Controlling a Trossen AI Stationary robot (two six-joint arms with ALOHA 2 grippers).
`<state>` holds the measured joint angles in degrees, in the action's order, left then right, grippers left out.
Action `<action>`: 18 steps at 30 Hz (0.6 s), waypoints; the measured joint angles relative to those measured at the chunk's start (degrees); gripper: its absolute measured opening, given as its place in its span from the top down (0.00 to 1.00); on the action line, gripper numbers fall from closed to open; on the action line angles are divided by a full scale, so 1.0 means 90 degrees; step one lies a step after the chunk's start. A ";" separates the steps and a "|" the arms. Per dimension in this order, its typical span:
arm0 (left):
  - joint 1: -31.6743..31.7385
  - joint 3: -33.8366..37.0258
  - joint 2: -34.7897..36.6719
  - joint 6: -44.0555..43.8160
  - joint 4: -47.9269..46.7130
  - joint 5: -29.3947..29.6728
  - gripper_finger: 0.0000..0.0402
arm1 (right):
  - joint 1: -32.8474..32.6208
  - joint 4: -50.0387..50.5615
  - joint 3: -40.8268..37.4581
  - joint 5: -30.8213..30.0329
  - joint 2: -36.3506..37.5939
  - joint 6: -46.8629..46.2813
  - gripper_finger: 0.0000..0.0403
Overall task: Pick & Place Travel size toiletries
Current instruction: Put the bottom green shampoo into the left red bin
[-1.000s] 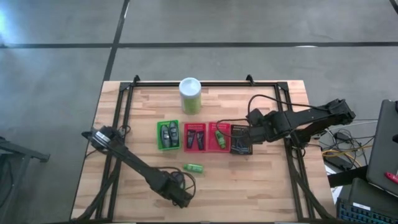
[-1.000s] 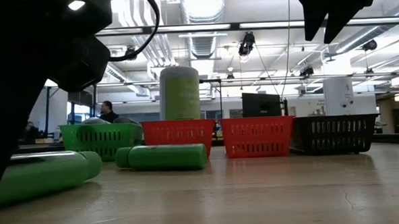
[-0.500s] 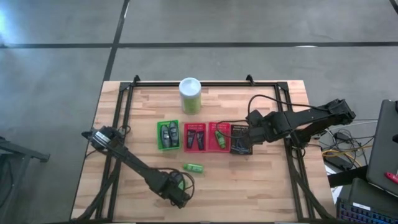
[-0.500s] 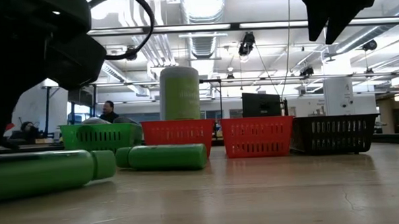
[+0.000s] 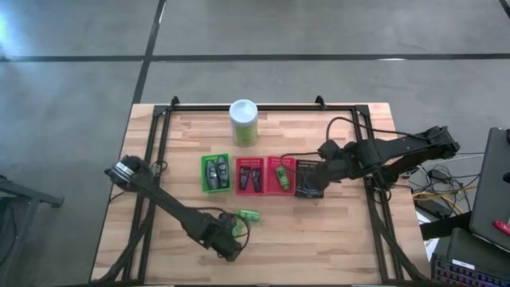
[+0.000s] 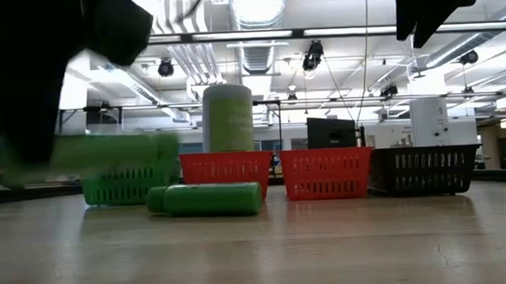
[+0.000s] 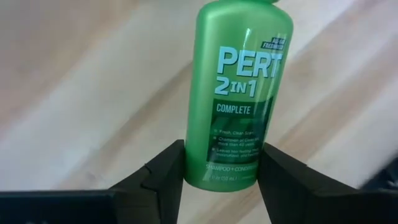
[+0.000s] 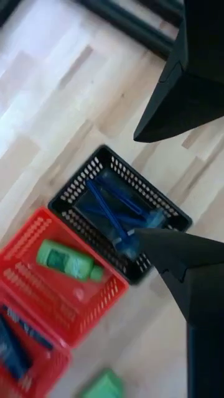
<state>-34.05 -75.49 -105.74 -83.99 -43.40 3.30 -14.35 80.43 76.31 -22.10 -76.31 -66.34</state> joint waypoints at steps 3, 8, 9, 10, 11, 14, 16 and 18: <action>0.0040 0.0005 0.0469 0.0928 0.0076 0.0624 0.56 | 0.0000 -0.0282 -0.0044 0.0273 0.0258 0.0151 0.44; 0.0087 -0.0002 0.1296 0.2837 0.0248 0.2111 0.56 | 0.0000 -0.2100 -0.0380 0.1137 0.0759 0.0559 0.46; 0.0113 -0.0002 0.1399 0.3205 0.0205 0.2405 0.56 | 0.0000 -0.2693 -0.0495 0.1364 0.0824 0.0618 0.46; 0.0160 -0.0002 0.1507 0.3487 0.0185 0.2687 0.56 | 0.0000 -0.3254 -0.0616 0.1581 0.0869 0.0656 0.45; 0.0226 -0.0002 0.1603 0.3744 0.0160 0.2955 0.56 | 0.0000 -0.3834 -0.0747 0.1777 0.0888 0.0675 0.45; 0.0555 -0.0002 0.1819 0.4465 0.0110 0.3316 0.56 | -0.0002 -0.5304 -0.1079 0.1992 0.0862 0.0703 0.43; 0.0848 -0.0002 0.1849 0.4917 0.0109 0.3206 0.56 | 0.0000 -0.5865 -0.1213 0.2011 0.0792 0.0792 0.41; 0.1138 0.0000 0.1847 0.5410 0.0158 0.3026 0.56 | 0.0000 -0.5920 -0.1252 0.2013 0.0693 0.0821 0.39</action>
<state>-23.81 -75.48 -89.12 -35.30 -41.98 30.53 -14.35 27.16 65.03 -3.99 -70.07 -58.95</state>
